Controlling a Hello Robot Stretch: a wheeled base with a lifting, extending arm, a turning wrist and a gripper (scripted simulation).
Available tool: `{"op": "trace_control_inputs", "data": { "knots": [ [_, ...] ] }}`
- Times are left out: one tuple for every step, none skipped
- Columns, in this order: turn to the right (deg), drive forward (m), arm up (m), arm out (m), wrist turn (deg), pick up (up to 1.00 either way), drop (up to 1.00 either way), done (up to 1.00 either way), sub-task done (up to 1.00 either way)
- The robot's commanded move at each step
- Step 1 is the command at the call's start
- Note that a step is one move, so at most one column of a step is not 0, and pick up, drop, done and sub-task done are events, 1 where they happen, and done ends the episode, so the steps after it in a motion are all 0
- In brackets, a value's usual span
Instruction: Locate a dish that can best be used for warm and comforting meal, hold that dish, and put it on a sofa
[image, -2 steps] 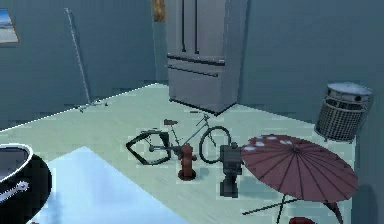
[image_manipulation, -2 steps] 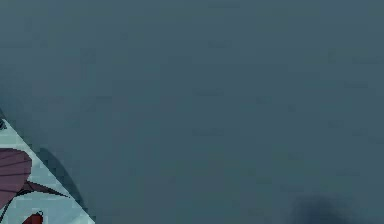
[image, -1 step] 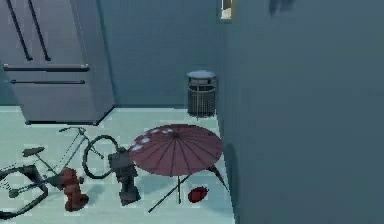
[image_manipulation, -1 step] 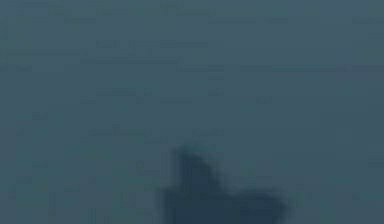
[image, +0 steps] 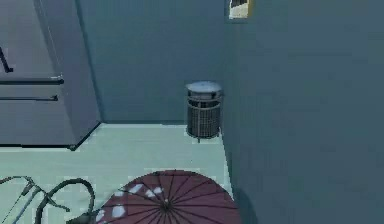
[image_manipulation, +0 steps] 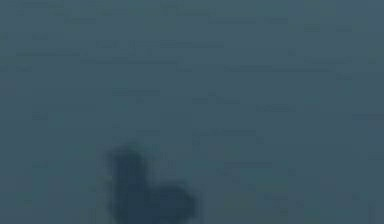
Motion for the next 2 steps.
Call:
{"op": "trace_control_inputs", "data": {
  "knots": [
    [-45.0,0.0,0.0,0.0,0.0,0.0,0.0,0.0,0.0],
    [-33.0,0.0,0.0,0.0,0.0,0.0,0.0,0.0,0.0]
  ]
}}
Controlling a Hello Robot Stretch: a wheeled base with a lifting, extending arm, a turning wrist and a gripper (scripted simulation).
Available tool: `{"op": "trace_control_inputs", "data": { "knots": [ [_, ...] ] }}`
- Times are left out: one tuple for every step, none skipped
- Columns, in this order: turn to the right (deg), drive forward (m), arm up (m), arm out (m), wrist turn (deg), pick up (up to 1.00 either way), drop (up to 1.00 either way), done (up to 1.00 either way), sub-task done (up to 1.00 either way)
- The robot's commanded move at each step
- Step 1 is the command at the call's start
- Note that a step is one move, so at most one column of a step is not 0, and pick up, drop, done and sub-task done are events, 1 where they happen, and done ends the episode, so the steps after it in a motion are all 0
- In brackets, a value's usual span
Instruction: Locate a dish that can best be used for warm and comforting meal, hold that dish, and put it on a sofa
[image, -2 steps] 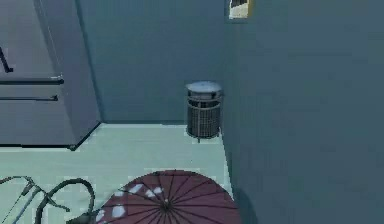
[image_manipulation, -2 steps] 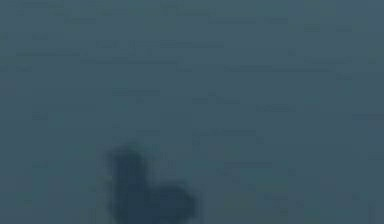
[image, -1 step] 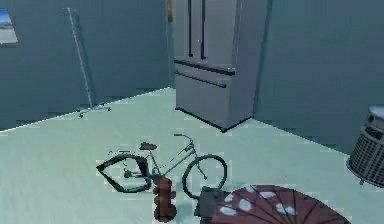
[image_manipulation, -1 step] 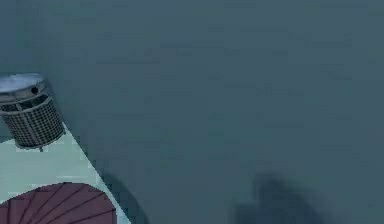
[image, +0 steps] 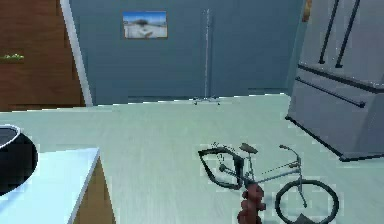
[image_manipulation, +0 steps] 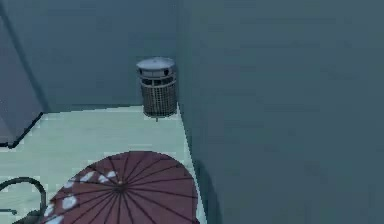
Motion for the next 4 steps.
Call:
{"op": "trace_control_inputs", "data": {
  "knots": [
    [0.0,1.0,0.0,0.0,0.0,0.0,0.0,0.0,0.0],
    [-45.0,0.0,0.0,0.0,0.0,0.0,0.0,0.0,0.0],
    [-42.0,0.0,0.0,0.0,0.0,0.0,0.0,0.0,0.0],
    [0.0,1.0,0.0,0.0,0.0,0.0,0.0,0.0,0.0]
  ]
}}
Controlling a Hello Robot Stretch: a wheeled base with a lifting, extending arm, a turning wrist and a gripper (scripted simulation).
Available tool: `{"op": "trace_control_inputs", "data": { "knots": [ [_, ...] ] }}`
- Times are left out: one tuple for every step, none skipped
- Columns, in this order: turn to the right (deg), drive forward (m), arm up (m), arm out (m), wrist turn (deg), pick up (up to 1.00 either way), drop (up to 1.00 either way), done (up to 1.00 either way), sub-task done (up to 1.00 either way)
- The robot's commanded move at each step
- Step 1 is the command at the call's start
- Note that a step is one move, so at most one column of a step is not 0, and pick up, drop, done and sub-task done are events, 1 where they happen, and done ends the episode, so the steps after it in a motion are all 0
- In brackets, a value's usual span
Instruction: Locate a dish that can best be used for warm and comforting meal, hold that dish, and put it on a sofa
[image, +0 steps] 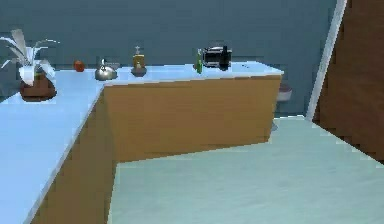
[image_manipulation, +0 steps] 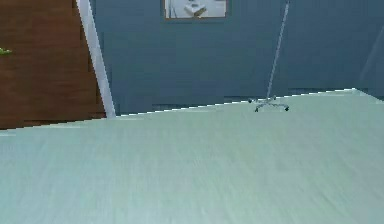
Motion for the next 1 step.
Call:
{"op": "trace_control_inputs", "data": {
  "knots": [
    [0.0,1.0,0.0,0.0,0.0,0.0,0.0,0.0,0.0]
  ]
}}
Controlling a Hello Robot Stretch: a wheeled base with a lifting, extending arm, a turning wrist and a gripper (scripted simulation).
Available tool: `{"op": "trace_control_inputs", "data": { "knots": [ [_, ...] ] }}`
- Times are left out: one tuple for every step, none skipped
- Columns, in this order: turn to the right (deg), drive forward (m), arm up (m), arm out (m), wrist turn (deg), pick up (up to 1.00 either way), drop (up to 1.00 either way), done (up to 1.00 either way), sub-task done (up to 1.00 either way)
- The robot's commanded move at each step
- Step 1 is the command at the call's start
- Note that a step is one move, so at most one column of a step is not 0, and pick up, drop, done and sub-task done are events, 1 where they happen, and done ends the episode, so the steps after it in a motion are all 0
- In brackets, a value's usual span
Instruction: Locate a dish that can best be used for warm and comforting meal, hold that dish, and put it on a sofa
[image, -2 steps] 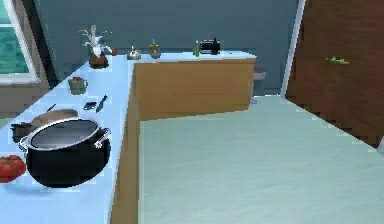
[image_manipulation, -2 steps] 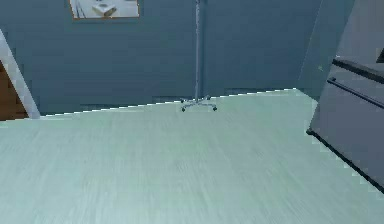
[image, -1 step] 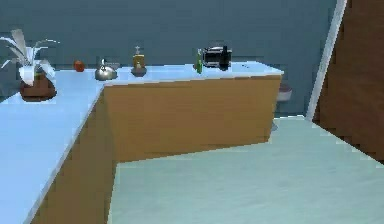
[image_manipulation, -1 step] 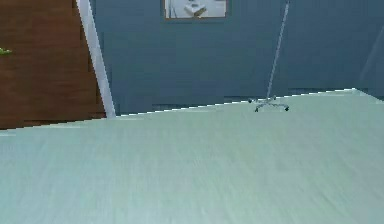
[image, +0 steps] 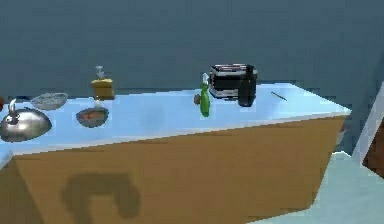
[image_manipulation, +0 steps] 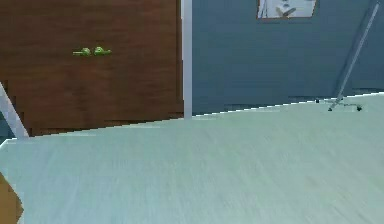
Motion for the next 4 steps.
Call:
{"op": "trace_control_inputs", "data": {
  "knots": [
    [-6.0,0.0,0.0,0.0,0.0,0.0,0.0,0.0,0.0],
    [0.0,0.55,0.0,0.0,0.0,0.0,0.0,0.0,0.0],
    [-45.0,0.0,0.0,0.0,0.0,0.0,0.0,0.0,0.0],
    [-45.0,0.0,0.0,0.0,0.0,0.0,0.0,0.0,0.0]
  ]
}}
